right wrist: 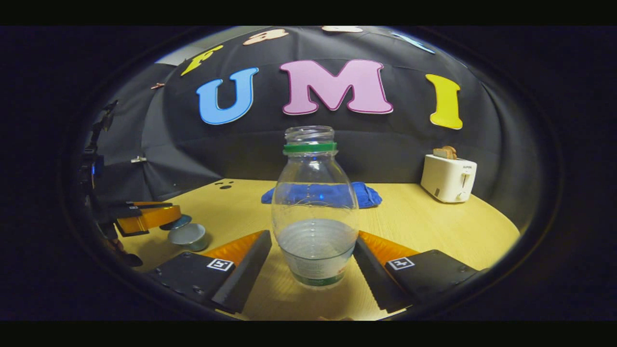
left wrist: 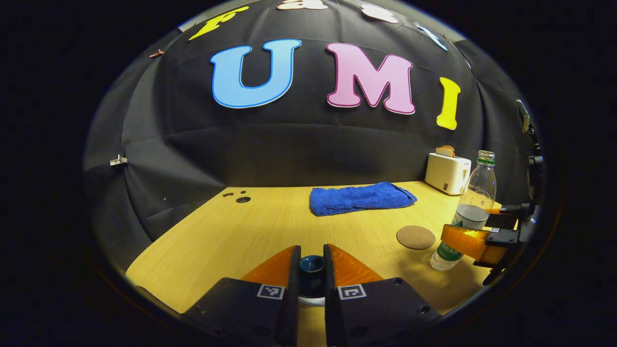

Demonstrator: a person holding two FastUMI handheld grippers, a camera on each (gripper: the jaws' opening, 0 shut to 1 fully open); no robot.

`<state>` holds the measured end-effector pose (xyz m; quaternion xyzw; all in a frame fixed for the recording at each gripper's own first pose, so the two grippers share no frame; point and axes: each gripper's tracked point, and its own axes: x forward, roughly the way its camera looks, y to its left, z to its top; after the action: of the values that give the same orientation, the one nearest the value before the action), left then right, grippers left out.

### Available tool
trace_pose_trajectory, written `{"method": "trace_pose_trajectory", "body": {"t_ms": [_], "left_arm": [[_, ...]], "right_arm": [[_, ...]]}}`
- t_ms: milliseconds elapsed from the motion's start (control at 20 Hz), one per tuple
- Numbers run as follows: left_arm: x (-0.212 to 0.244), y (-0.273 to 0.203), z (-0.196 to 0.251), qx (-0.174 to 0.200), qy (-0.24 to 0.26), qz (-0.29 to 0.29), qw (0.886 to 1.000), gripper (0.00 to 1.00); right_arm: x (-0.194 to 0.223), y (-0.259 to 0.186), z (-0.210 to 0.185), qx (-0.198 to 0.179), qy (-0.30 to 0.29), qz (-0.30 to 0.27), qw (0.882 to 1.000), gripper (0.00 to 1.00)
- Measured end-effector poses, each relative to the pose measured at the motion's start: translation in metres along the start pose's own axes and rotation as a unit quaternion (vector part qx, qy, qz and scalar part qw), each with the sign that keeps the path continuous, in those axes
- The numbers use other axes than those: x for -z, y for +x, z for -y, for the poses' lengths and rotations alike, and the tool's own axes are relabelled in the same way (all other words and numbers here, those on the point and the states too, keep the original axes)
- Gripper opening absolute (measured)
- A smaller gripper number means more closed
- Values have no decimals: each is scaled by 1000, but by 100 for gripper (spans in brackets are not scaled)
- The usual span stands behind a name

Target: Open the teacup lid with one hand, grasp the water bottle and pour water into the teacup with the other hand; after pouring, place the water bottle on the coaster and then close the teacup lid.

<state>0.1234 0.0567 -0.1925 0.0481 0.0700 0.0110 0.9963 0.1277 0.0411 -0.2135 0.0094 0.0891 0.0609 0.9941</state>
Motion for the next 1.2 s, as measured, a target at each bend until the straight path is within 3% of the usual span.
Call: {"method": "trace_pose_trajectory", "body": {"t_ms": [50,300,450,500,800,1000,1200], "left_arm": [[2,-1,-3,-3,-6,-1,1000,29],[11,-7,-19,-24,-29,-10,999,26],[12,-11,-23,-28,-27,-10,999,26],[12,-12,-23,-28,-25,-11,999,29],[11,-17,-27,-34,-25,-11,999,26],[3,-22,-33,-42,-27,0,999,26],[-5,-30,-49,-56,-33,11,998,26]], "right_arm": [[0,3,0,1,1,3,1000,99],[-2,16,1,1,-7,16,1000,98],[-3,18,-1,-4,-9,24,1000,82],[-3,19,-2,-4,-10,25,1000,82],[-2,21,-7,-10,-34,3,999,75],[-19,22,-9,-16,-93,4,996,74],[-37,32,-4,-5,-204,0,979,75]]}}
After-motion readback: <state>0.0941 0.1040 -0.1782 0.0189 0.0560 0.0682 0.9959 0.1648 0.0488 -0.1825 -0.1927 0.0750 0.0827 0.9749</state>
